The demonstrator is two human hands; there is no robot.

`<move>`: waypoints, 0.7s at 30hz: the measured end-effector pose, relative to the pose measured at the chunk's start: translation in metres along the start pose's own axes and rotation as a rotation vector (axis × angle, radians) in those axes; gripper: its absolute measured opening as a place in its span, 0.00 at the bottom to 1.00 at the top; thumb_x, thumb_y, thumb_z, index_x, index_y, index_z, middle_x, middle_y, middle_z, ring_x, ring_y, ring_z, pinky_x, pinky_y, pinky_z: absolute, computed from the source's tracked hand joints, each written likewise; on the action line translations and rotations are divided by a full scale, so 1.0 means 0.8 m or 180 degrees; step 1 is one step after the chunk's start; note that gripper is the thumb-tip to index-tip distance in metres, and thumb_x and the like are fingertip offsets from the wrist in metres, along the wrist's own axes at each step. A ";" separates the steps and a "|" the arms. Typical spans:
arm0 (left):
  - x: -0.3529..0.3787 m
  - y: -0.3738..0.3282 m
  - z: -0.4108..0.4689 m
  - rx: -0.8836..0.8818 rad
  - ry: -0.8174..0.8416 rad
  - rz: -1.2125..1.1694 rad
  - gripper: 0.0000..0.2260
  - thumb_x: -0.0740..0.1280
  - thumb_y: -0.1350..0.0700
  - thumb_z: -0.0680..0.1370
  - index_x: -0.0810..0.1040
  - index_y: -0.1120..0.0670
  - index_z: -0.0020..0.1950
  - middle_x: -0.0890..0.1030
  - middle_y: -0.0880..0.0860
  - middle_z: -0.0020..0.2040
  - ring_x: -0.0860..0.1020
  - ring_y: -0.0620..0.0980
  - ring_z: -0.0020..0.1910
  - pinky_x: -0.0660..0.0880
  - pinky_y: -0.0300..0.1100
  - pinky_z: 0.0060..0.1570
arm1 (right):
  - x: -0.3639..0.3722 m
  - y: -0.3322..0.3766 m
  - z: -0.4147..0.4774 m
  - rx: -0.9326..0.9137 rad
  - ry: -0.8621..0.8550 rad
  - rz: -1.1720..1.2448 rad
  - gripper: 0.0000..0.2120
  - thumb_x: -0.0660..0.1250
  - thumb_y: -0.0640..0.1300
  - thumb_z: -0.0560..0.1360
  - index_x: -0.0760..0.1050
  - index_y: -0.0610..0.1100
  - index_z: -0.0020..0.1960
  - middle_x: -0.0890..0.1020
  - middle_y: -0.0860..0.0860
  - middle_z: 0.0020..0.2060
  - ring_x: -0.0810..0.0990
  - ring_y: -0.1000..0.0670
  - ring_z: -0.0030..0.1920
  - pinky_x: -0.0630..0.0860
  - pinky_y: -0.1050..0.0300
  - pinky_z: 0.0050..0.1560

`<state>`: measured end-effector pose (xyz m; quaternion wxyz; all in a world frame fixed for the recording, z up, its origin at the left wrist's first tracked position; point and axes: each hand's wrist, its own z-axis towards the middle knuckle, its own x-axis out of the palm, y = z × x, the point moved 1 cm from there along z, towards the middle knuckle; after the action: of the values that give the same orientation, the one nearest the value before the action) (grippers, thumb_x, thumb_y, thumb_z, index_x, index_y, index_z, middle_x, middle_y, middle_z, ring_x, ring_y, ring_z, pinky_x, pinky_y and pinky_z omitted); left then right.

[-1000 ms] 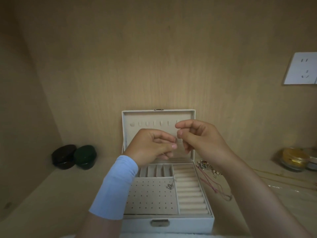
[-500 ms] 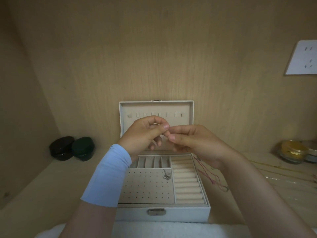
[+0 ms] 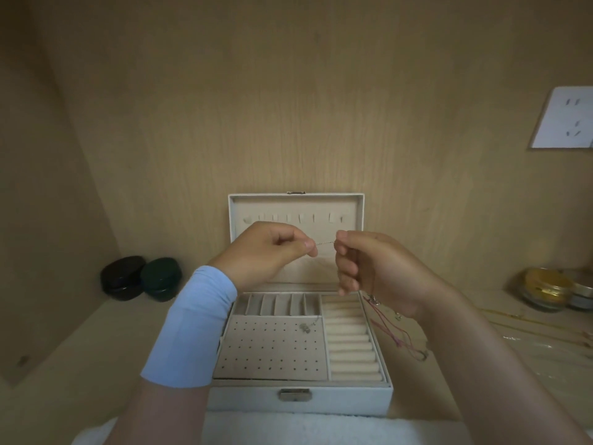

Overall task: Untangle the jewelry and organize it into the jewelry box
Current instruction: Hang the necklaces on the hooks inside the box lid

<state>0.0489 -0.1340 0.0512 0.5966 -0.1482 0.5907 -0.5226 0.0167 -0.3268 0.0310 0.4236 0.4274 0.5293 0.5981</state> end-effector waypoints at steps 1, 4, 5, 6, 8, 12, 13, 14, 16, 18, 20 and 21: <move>0.000 -0.001 0.001 0.0092 -0.0140 -0.0023 0.08 0.66 0.54 0.79 0.85 0.49 0.44 0.84 0.38 0.42 0.78 0.32 0.46 0.69 0.29 0.51 | -0.001 0.003 -0.001 -0.0038 -0.0065 -0.0098 0.12 0.61 0.47 0.82 0.70 0.43 0.41 0.66 0.48 0.29 0.66 0.48 0.28 0.72 0.53 0.33; 0.002 -0.005 0.002 0.0236 -0.0561 -0.0388 0.10 0.65 0.54 0.80 0.83 0.50 0.42 0.82 0.39 0.38 0.77 0.36 0.41 0.70 0.28 0.48 | -0.010 0.015 -0.005 -0.0177 -0.0229 -0.0386 0.10 0.64 0.47 0.81 0.76 0.43 0.44 0.69 0.50 0.30 0.65 0.51 0.27 0.68 0.58 0.28; 0.002 -0.005 0.003 0.0234 -0.0678 -0.0492 0.10 0.65 0.55 0.80 0.83 0.50 0.41 0.81 0.41 0.37 0.77 0.38 0.41 0.71 0.30 0.49 | -0.013 0.020 -0.004 -0.0234 -0.0279 -0.0440 0.09 0.65 0.46 0.80 0.79 0.42 0.46 0.70 0.50 0.30 0.66 0.51 0.27 0.68 0.58 0.28; 0.002 -0.007 0.006 0.0211 -0.0704 -0.0656 0.10 0.64 0.55 0.81 0.82 0.52 0.42 0.81 0.43 0.38 0.78 0.41 0.42 0.73 0.33 0.52 | -0.016 0.027 -0.003 -0.0301 -0.0372 -0.0517 0.08 0.66 0.45 0.80 0.80 0.41 0.48 0.71 0.50 0.31 0.66 0.51 0.26 0.69 0.58 0.28; 0.003 -0.011 0.013 0.0011 -0.0535 -0.1192 0.11 0.63 0.57 0.81 0.81 0.55 0.42 0.80 0.50 0.39 0.79 0.47 0.41 0.79 0.42 0.54 | -0.022 0.038 0.004 -0.0417 -0.0675 -0.0783 0.08 0.67 0.43 0.79 0.82 0.39 0.51 0.73 0.49 0.32 0.68 0.51 0.26 0.70 0.56 0.28; 0.006 -0.020 0.028 -0.0379 -0.0108 -0.1301 0.11 0.62 0.59 0.82 0.77 0.58 0.41 0.75 0.53 0.33 0.73 0.49 0.29 0.83 0.51 0.44 | -0.029 0.052 0.015 -0.0476 -0.0903 -0.1415 0.05 0.70 0.43 0.78 0.84 0.42 0.49 0.79 0.51 0.34 0.72 0.53 0.27 0.73 0.57 0.29; 0.006 -0.020 0.030 -0.0425 -0.0042 -0.1201 0.11 0.62 0.58 0.82 0.77 0.58 0.41 0.73 0.52 0.31 0.71 0.48 0.26 0.82 0.48 0.40 | -0.030 0.054 0.016 -0.0412 -0.0806 -0.1639 0.05 0.71 0.43 0.77 0.84 0.43 0.50 0.80 0.53 0.33 0.73 0.54 0.27 0.74 0.58 0.30; 0.006 -0.019 0.032 -0.0462 -0.0013 -0.1165 0.11 0.61 0.58 0.82 0.76 0.57 0.41 0.72 0.51 0.30 0.69 0.47 0.25 0.80 0.45 0.36 | -0.031 0.055 0.017 -0.0323 -0.0712 -0.1934 0.05 0.72 0.43 0.76 0.84 0.44 0.50 0.81 0.54 0.32 0.73 0.54 0.27 0.75 0.60 0.31; 0.006 -0.014 0.037 -0.0499 -0.0105 -0.1159 0.11 0.61 0.57 0.82 0.76 0.56 0.41 0.70 0.50 0.30 0.66 0.46 0.24 0.77 0.42 0.33 | -0.034 0.057 0.019 -0.0138 -0.0604 -0.2542 0.04 0.72 0.43 0.76 0.85 0.44 0.49 0.84 0.51 0.35 0.74 0.55 0.26 0.76 0.62 0.33; 0.006 -0.008 0.039 -0.0535 -0.0193 -0.1105 0.11 0.62 0.57 0.82 0.77 0.56 0.41 0.69 0.50 0.30 0.66 0.46 0.24 0.78 0.43 0.33 | -0.039 0.058 0.019 -0.0013 -0.0531 -0.2875 0.04 0.72 0.43 0.76 0.85 0.43 0.46 0.83 0.52 0.34 0.75 0.55 0.26 0.76 0.61 0.35; 0.007 -0.001 0.039 -0.0601 -0.0121 -0.0960 0.10 0.62 0.58 0.81 0.77 0.57 0.41 0.72 0.52 0.31 0.70 0.48 0.26 0.80 0.47 0.38 | -0.042 0.057 0.019 0.0075 -0.0476 -0.2958 0.05 0.71 0.43 0.77 0.84 0.44 0.44 0.80 0.55 0.30 0.74 0.57 0.25 0.76 0.61 0.34; 0.007 0.001 0.039 -0.0634 -0.0091 -0.0791 0.10 0.62 0.58 0.81 0.77 0.57 0.41 0.75 0.52 0.33 0.73 0.49 0.28 0.80 0.50 0.43 | -0.042 0.057 0.019 0.0085 -0.0455 -0.2891 0.05 0.70 0.43 0.77 0.84 0.44 0.45 0.79 0.56 0.28 0.74 0.59 0.25 0.75 0.63 0.34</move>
<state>0.0750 -0.1518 0.0554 0.5181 -0.2861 0.6082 -0.5290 0.0382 -0.3589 0.0755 0.6727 0.1977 0.6401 0.3140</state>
